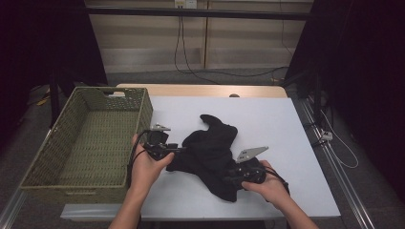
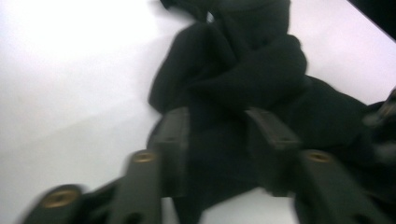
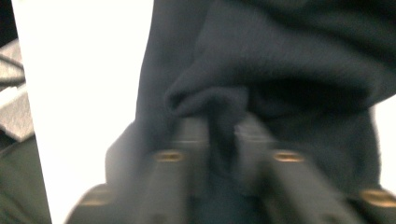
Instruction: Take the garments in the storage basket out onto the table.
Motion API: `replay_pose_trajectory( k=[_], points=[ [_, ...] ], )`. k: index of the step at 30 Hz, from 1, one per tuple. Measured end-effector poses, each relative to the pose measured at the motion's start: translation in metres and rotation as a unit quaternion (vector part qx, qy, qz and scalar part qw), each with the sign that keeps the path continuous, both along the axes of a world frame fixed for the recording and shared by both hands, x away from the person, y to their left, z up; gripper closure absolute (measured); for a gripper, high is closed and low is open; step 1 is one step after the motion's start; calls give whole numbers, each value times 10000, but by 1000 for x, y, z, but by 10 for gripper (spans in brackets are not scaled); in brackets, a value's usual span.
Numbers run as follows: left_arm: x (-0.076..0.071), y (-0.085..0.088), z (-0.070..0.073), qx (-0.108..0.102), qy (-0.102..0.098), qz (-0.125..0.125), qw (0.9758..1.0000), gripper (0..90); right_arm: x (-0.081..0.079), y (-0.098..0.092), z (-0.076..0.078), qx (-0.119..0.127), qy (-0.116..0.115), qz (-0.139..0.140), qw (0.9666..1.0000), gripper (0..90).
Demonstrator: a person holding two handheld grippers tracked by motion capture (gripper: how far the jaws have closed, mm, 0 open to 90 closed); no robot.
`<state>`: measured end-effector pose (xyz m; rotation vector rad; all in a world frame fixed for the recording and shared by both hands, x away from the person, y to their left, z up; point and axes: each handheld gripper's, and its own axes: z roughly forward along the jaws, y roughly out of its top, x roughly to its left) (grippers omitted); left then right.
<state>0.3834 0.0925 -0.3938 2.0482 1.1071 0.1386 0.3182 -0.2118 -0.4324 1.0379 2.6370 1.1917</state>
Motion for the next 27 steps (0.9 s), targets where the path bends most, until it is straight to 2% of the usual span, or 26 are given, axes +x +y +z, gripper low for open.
replay_pose_trajectory(
  k=[1,3,4,5,8,10,13,15,16,18,20,22,23,24,25,27],
  points=[
    [2,0,-2,16,-5,-43,10000,494,2,-2,4,59,-140,-114,9998,552],
    [4,-3,-7,-1,-34,-49,10000,460,10,-8,11,-16,-375,-394,9985,529],
    [6,-3,-10,163,-104,-137,9997,439,14,-12,12,31,-439,-533,9976,525],
    [6,-6,-14,32,-90,31,9999,426,20,-16,12,61,-479,-683,9965,523],
    [8,-8,-21,120,-27,20,9999,402,33,-24,5,-1,-494,-1117,9925,503],
    [9,-11,-25,160,-34,44,9999,380,38,-23,-4,-96,-340,-1172,9925,477],
    [9,-15,-30,206,21,56,9998,378,37,-15,-11,45,-239,-992,9948,484],
    [9,-17,-31,340,11,-4,9994,376,36,-10,-11,-38,-365,-906,9952,518],
    [9,-17,-32,431,-31,-88,9990,369,36,-8,-11,-102,-432,-872,9952,558],
    [9,-18,-32,414,-24,-124,9991,359,36,-4,-13,-77,-344,-744,9966,678],
    [8,-19,-31,331,-72,-101,9994,354,37,-3,-14,-113,-377,-707,9967,794],
    [8,-19,-29,312,-78,-105,9994,354,41,-11,-8,141,-323,-800,9962,833],
    [8,-18,-28,339,-87,-123,9993,354,43,-17,-3,416,-288,-946,9942,842],
    [9,-17,-28,99,-54,-166,9998,353,46,-24,1,679,-286,-1093,9913,845],
    [8,-18,-27,154,-129,9,9998,352,48,-31,6,896,-255,-1281,9874,847],
    [9,-18,-27,171,-155,0,9997,351,53,-44,13,1122,-436,-1736,9774,851]
  ],
)
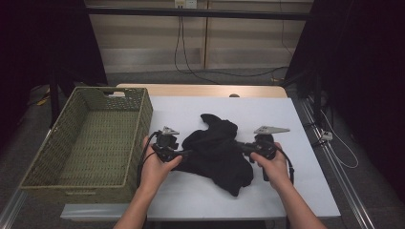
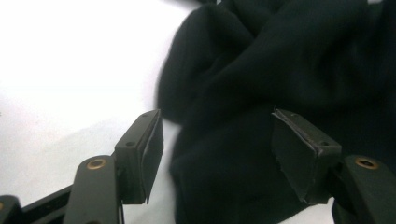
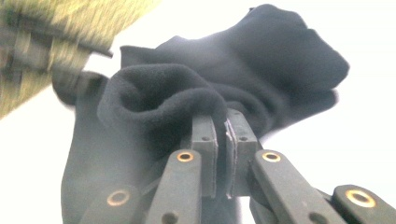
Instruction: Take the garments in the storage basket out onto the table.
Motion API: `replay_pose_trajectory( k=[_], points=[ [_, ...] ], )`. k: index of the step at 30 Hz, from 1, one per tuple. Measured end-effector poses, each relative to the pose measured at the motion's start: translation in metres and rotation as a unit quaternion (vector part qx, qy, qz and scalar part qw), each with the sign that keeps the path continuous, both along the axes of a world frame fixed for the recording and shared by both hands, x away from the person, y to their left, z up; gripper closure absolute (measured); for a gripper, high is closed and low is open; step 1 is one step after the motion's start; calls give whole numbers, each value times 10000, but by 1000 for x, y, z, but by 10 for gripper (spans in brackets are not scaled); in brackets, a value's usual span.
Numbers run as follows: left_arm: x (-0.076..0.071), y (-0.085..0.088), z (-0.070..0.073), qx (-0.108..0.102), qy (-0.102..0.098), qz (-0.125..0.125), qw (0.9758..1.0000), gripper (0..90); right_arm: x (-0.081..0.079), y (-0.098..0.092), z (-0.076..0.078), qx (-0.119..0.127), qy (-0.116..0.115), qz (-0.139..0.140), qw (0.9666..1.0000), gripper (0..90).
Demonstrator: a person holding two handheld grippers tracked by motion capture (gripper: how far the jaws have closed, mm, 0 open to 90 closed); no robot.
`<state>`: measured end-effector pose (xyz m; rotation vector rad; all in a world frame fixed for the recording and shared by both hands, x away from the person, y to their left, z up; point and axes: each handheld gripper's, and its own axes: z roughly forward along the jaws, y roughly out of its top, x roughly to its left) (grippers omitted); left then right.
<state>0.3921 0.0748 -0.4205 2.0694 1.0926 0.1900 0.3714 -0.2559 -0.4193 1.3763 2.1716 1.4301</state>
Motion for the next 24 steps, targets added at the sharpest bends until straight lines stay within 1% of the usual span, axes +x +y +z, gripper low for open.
replay_pose_trajectory(
  k=[1,2,3,4,5,6,7,8,9,10,11,12,13,14,15,16,17,18,19,20,21,22,23,24],
  points=[
    [0,-1,-1,-47,6,9,10000,349,3,-5,1,30,-49,-211,9998,851],
    [1,-1,-1,-33,-3,33,10000,348,6,-9,0,-29,-100,-437,9990,848],
    [1,-1,-2,-20,21,21,10000,337,9,-11,-3,-211,-68,-595,9980,838],
    [0,-1,-2,-3,13,27,10000,326,13,-13,-8,-477,-55,-670,9966,817],
    [0,-1,-2,30,17,12,10000,327,15,-14,-14,-697,18,-716,9950,795],
    [0,-1,-2,19,41,15,10000,327,16,-15,-19,-928,1,-731,9930,769],
    [-1,-1,-3,-8,40,25,10000,325,16,-15,-23,-1020,50,-772,9918,708],
    [-1,-1,-3,35,9,30,10000,322,14,-16,-26,-1037,60,-777,9915,622],
    [-1,-1,-3,55,36,15,10000,315,12,-18,-27,-1064,63,-811,9910,551],
    [-1,-1,-5,62,-12,26,10000,311,8,-18,-26,-1095,31,-840,9904,529],
    [-1,-1,-5,173,27,-26,9998,306,4,-20,-24,-1067,-29,-804,9910,496],
    [1,1,-6,282,12,-148,9995,304,-1,-22,-22,-1022,-42,-804,9915,448],
    [1,1,-8,360,-46,-170,9992,304,-5,-24,-19,-1030,-64,-813,9913,393],
    [1,0,-9,365,-80,-118,9992,303,-10,-27,-15,-1051,-65,-822,9910,385],
    [0,-3,-11,254,-77,-33,9996,303,-15,-30,-12,-1065,-133,-803,9910,388],
    [1,-2,-11,273,-67,-51,9996,301,-21,-34,-10,-1015,-190,-831,9912,377],
    [1,-3,-11,250,-49,-25,9997,300,-27,-39,-8,-971,-238,-872,9912,359],
    [1,-3,-11,248,-112,0,9996,299,-33,-43,-7,-850,-256,-928,9917,349],
    [2,-2,-11,337,-147,-74,9993,293,-39,-46,-7,-770,-244,-985,9918,345],
    [2,-4,-11,240,-174,17,9996,282,-44,-49,-6,-795,-238,-974,9918,335],
    [2,-4,-11,256,-169,-5,9995,267,-49,-50,-6,-853,-233,-999,9911,320],
    [1,-4,-11,231,-152,31,9996,259,-54,-53,-6,-864,-253,-993,9910,316],
    [2,-4,-11,267,-181,35,9995,241,-60,-55,-6,-852,-253,-1002,9910,311],
    [2,-5,-12,252,-205,78,9994,224,-66,-57,-7,-851,-235,-1047,9906,300]
  ],
)
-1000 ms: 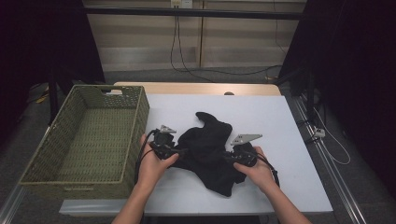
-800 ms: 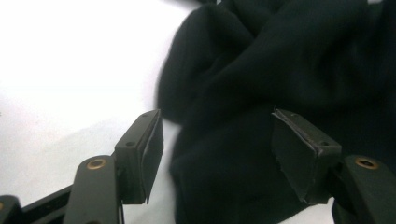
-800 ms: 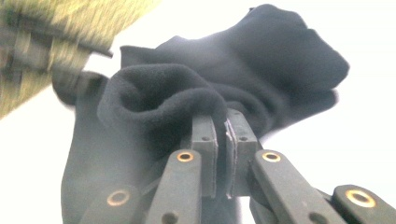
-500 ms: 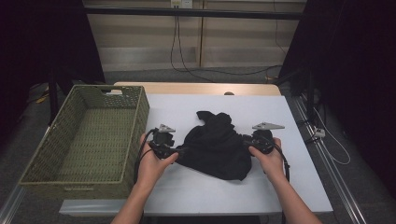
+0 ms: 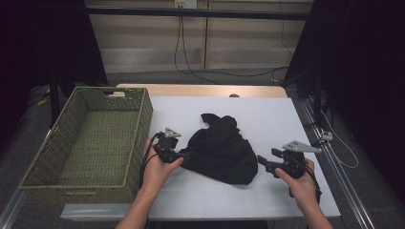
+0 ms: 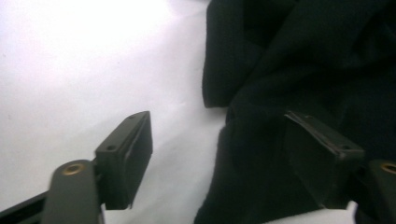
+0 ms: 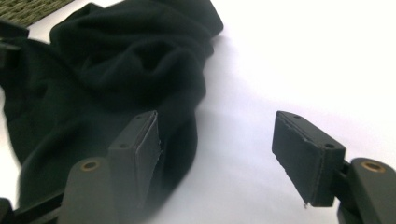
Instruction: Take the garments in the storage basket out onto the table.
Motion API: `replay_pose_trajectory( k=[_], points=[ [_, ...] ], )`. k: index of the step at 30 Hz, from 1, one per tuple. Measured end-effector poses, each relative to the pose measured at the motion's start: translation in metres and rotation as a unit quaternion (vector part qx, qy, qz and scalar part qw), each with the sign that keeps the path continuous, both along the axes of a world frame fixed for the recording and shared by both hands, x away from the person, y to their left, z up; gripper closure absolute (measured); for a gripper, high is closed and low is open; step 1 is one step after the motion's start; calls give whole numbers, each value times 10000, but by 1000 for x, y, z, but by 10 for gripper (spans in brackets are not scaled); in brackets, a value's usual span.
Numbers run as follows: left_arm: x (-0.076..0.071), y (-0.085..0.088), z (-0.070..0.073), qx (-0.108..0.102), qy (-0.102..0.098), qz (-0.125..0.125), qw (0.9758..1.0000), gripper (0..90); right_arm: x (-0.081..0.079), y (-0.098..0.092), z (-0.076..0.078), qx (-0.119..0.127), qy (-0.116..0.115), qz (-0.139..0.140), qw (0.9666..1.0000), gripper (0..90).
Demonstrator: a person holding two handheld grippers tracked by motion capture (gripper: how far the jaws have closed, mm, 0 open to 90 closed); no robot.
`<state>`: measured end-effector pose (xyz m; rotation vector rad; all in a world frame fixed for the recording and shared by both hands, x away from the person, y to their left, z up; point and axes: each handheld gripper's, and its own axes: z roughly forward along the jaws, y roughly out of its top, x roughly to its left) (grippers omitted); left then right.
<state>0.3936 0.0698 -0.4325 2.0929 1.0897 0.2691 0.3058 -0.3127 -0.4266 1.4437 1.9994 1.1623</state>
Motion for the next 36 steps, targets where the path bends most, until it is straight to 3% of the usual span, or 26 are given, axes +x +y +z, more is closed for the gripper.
replay_pose_trajectory(
  k=[2,5,8,11,15,17,19,20,21,24,26,28,34,36],
  points=[
    [1,1,2,-4,-67,-44,10000,200,-8,-3,-5,-64,1,65,10000,317],
    [2,1,5,-20,-135,23,9999,176,-13,-3,-13,-142,249,217,9994,328],
    [3,1,6,-91,-134,36,9999,173,-12,2,-16,-61,314,330,9989,328],
    [4,1,5,-148,-114,73,9998,172,-10,13,-20,-30,387,453,9982,338],
    [5,2,5,-78,-112,4,9999,173,0,34,-25,-183,431,722,9963,402],
    [4,2,4,-92,-38,-35,9999,190,5,45,-29,-314,567,820,9945,495],
    [4,4,3,-80,-23,-7,10000,207,6,53,-30,-592,355,897,9936,670],
    [3,4,2,-108,-34,26,9999,203,5,54,-28,-595,416,916,9931,735],
    [3,4,2,-137,9,68,9999,205,5,54,-28,-485,477,955,9931,794],
    [1,4,0,-204,66,56,9998,222,5,47,-24,-291,500,1127,9919,814],
    [1,4,1,-152,48,19,9999,224,3,40,-19,-28,502,1109,9926,817],
    [2,5,1,-119,-68,-2,9999,223,2,35,-17,77,466,1103,9928,817],
    [0,2,4,-189,23,-5,9998,221,4,22,-11,39,442,1055,9934,824],
    [-1,1,4,-83,-40,-53,9999,223,5,16,-9,49,368,1004,9943,823]
  ],
)
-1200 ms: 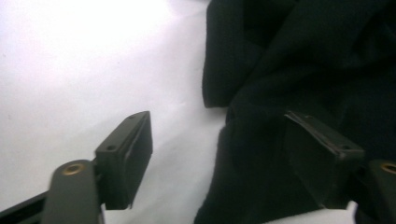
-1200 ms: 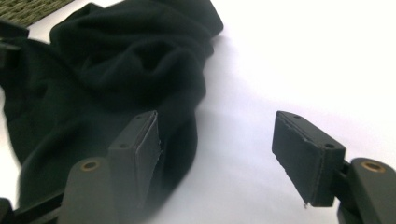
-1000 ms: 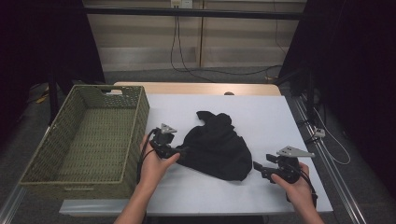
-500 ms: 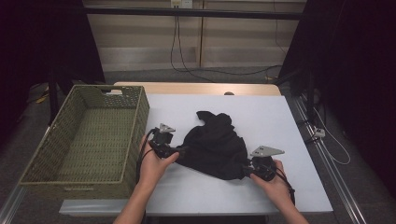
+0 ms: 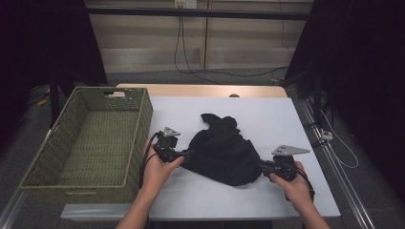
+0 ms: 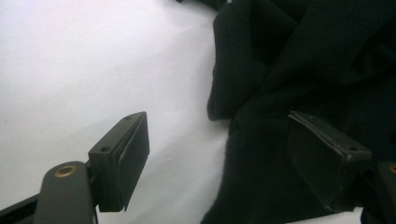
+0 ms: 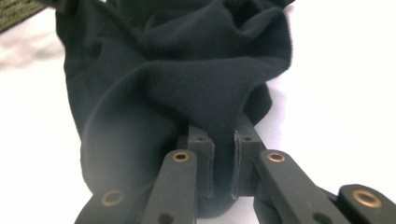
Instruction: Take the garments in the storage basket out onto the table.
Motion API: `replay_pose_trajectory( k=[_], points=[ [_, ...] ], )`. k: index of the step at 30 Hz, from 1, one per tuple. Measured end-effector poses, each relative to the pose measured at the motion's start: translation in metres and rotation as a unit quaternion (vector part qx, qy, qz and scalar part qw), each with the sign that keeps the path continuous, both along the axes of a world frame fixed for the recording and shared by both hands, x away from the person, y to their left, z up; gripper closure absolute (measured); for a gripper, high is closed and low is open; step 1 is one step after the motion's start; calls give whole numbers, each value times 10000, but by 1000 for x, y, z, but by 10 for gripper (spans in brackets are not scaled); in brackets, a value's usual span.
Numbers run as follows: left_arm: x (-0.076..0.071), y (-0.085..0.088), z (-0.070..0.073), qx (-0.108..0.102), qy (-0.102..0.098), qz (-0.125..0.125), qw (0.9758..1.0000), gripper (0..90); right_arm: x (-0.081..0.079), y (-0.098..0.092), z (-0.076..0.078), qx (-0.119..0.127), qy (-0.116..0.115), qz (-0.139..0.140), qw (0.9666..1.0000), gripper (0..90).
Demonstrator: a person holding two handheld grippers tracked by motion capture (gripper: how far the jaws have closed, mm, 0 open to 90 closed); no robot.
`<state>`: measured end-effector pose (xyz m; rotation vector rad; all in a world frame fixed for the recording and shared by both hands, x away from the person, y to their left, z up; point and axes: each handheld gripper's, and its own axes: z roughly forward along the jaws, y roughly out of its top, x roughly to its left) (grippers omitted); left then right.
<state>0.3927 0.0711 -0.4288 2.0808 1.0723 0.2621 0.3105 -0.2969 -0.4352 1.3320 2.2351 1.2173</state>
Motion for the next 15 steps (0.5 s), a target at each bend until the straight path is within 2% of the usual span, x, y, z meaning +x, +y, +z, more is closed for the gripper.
replay_pose_trajectory(
  k=[1,5,6,7,8,10,11,13,14,15],
  points=[
    [0,0,-1,18,-5,-1,10000,224,0,-4,2,15,34,-82,10000,824],
    [-2,2,-5,-22,85,-11,10000,239,-1,-23,11,62,-106,-427,9990,818],
    [-4,0,-6,27,48,45,10000,241,-2,-27,11,73,-99,-476,9988,794],
    [-5,0,-6,63,128,-39,9999,254,-4,-29,8,88,-33,-500,9987,711],
    [-7,-2,-6,18,126,-2,9999,262,-4,-30,4,23,30,-528,9986,600],
    [-12,-9,-5,-119,223,-34,9997,268,-9,-29,-2,-207,5,-613,9979,551],
    [-14,-11,-4,-32,126,-112,9999,272,-10,-30,-2,-266,56,-647,9975,511],
    [-18,-15,-3,13,176,-147,9997,278,-15,-35,1,-206,6,-898,9957,482],
    [-17,-15,-5,95,114,-240,9996,284,-18,-38,3,-174,-24,-1002,9948,468],
    [-18,-17,-8,109,119,-199,9997,285,-22,-41,4,-174,-52,-1067,9941,456]
  ],
)
